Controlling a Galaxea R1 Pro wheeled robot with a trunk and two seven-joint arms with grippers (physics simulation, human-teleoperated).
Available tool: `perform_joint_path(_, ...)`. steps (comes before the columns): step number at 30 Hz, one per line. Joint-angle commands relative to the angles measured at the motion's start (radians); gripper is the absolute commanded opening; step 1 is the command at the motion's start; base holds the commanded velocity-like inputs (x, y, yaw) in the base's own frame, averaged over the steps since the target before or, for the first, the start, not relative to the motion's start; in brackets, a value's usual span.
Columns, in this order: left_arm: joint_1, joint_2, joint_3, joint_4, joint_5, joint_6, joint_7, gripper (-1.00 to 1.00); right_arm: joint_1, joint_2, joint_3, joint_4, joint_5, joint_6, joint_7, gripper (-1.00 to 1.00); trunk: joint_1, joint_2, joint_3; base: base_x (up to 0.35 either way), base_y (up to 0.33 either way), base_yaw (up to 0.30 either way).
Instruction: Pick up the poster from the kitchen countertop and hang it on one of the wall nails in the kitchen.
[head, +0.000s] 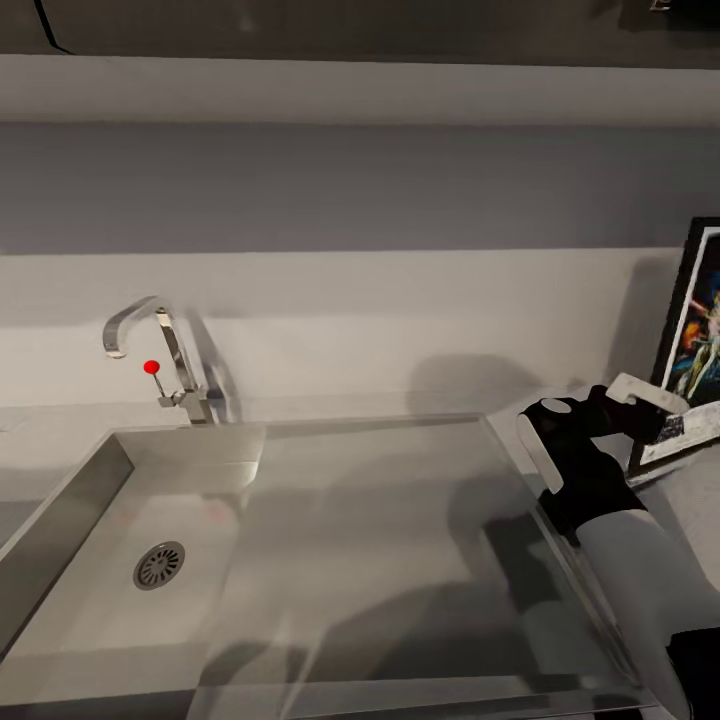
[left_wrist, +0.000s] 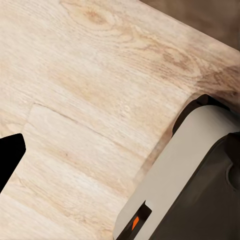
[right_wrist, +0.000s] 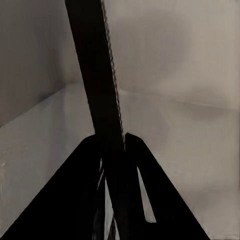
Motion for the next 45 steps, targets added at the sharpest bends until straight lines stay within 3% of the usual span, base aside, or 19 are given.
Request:
perform_joint_path(1, 0.000, -0.001, 0.007, -0.001, 0.001, 0.000, -0.009, 1.00, -0.001, -0.002, 0.004, -0.001, -0.007, 0.006, -0.008, -1.00, 0.000, 0.000, -0.001, 0.000, 0.000, 0.000)
perform_joint_path(45, 0.000, 0.004, 0.007, -0.001, 0.001, 0.001, -0.009, 1.00, -0.001, -0.002, 0.004, -0.001, -0.008, 0.006, -0.008, -1.00, 0.000, 0.000, -0.001, -0.041, 0.036, 0.000)
